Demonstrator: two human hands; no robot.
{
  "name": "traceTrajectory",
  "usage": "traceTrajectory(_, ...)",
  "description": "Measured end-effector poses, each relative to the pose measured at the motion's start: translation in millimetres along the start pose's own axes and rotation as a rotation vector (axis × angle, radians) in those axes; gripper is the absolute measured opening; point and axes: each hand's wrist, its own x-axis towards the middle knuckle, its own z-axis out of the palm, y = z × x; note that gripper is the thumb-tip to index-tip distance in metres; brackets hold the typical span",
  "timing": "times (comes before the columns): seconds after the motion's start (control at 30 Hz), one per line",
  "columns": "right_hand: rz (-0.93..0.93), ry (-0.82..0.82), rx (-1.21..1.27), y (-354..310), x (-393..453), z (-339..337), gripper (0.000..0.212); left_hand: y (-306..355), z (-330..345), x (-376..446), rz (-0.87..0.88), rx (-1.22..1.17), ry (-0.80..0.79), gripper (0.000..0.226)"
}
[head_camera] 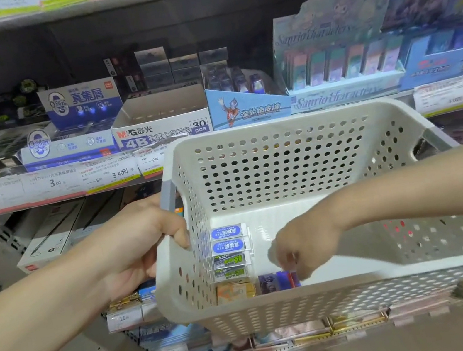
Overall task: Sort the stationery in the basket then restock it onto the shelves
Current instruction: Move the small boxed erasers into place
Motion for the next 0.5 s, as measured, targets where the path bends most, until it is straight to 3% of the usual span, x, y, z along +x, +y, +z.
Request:
traceTrajectory(0.13, -0.026, 0.043, 0.025, -4, 2, 5, 0.026, -2, 0, 0, 0.012, -0.012, -0.033, 0.067)
traceTrajectory(0.37, -0.032, 0.050, 0.276, -3, 0, 8, 0.024, -2, 4, -3, 0.014, 0.011, -0.058, 0.063)
traceTrajectory(0.5, -0.055, 0.111, 0.366, -2, -18, -10, 0.010, -1, 3, -3, 0.009, 0.004, -0.068, 0.064)
